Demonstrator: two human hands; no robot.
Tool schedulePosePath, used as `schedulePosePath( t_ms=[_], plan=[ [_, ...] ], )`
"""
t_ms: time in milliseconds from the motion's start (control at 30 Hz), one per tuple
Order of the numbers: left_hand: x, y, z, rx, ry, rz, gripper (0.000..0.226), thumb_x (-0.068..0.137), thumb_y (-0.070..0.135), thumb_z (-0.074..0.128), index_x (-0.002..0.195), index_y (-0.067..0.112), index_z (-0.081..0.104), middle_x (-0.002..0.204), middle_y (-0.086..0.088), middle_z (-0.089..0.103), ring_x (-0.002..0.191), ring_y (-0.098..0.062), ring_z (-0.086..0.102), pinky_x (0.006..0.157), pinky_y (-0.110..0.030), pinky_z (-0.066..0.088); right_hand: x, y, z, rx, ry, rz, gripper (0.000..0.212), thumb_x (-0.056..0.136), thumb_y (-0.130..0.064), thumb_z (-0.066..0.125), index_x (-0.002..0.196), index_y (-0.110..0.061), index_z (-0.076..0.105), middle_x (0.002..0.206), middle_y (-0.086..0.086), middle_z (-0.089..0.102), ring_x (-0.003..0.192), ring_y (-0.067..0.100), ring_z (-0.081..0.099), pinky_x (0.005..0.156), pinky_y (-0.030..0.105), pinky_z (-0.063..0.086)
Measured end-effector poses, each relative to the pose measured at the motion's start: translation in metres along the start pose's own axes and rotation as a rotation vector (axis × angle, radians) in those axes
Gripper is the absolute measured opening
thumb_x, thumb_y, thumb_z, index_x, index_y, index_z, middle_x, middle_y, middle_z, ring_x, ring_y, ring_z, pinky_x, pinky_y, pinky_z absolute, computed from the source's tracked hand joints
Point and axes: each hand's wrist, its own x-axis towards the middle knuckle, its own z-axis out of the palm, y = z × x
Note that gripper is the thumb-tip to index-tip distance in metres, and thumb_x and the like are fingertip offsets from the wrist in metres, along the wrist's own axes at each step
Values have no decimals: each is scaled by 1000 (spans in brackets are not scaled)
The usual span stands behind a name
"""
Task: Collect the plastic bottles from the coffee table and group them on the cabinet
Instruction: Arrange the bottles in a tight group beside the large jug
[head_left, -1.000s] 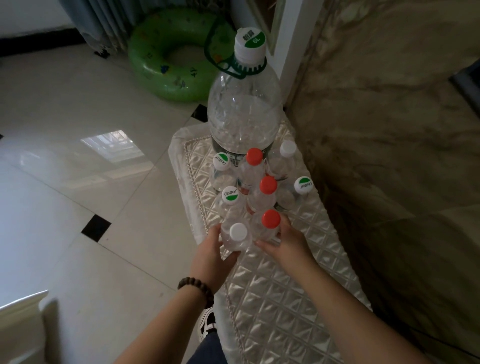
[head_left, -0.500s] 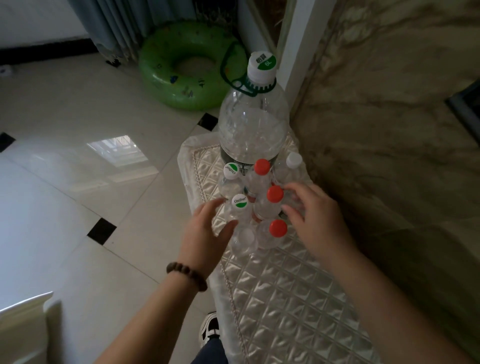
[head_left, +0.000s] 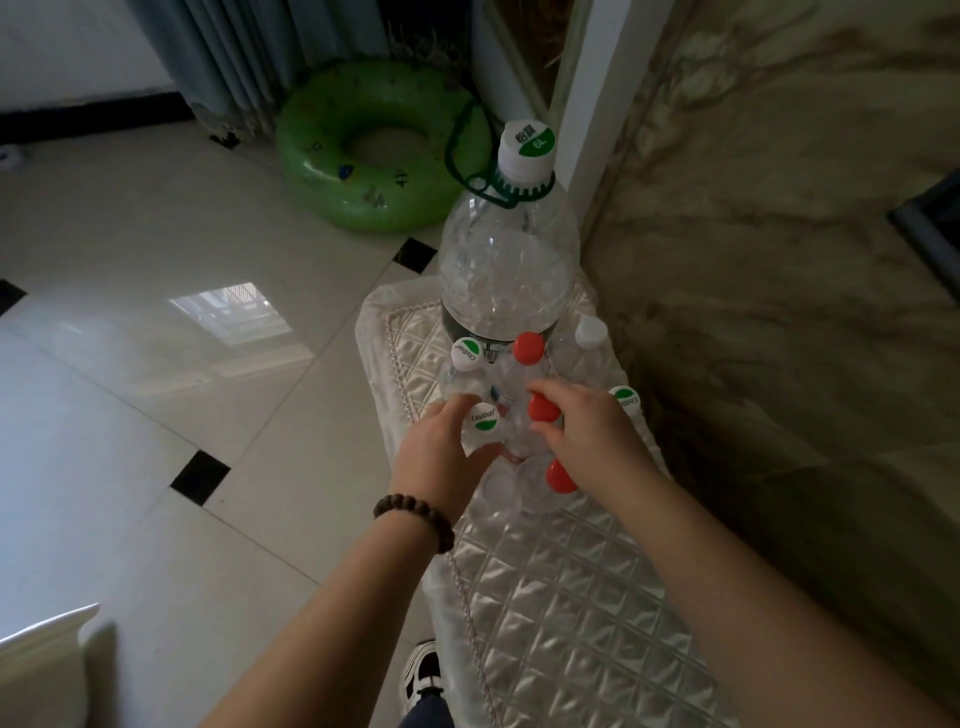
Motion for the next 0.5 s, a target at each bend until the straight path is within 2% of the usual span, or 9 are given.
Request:
schedulePosePath(
  t_ms=[100, 200, 267, 333, 400, 500],
  plan=[
    [-2, 4, -10, -53, 38, -22, 65, 74, 56, 65, 130, 26, 46, 126, 3, 55, 110, -15, 55, 87, -27, 45, 1, -2, -16, 18, 89, -35, 43, 87, -25, 65, 129, -22, 55, 120, 4, 61, 107, 19, 57, 88, 29, 47],
    [14, 8, -24, -98, 174, -11, 56, 79, 53, 61, 126, 27, 48, 124, 2, 55, 107, -14, 55, 86, -30, 48, 19, 6, -40, 3, 270, -52, 40, 86, -21, 65, 125, -17, 57, 123, 8, 56, 108, 22, 56, 85, 26, 42],
    [34, 10, -28, -84, 166, -12, 52, 81, 44, 66, 127, 27, 49, 127, 3, 54, 110, -15, 53, 87, -26, 43, 39, 14, -51, -37, 235, 7, 44, 88, -18, 63, 130, -18, 53, 131, 10, 50, 114, 26, 53, 88, 28, 41],
    [53, 10, -27, -44, 112, -31, 51, 82, 39, 68, 127, 27, 50, 128, 2, 54, 114, -16, 51, 87, -25, 39, 56, 21, -52, -98, 115, 59, 47, 89, -19, 61, 134, -22, 48, 132, 11, 51, 115, 28, 53, 92, 33, 45],
    [64, 8, -23, -20, 73, -58, 46, 82, 38, 68, 124, 26, 55, 124, 2, 58, 114, -17, 53, 90, -28, 42, 66, 25, -48, -133, 30, 96, 44, 90, -21, 59, 132, -26, 49, 125, 12, 58, 109, 29, 56, 90, 41, 50],
    [71, 4, -18, -59, 77, -80, 39, 80, 35, 71, 116, 25, 62, 111, 2, 65, 106, -19, 58, 89, -38, 51, 73, 27, -45, -135, 26, 112, 33, 91, -24, 57, 124, -25, 54, 115, 12, 61, 101, 28, 59, 85, 45, 53]
  ],
)
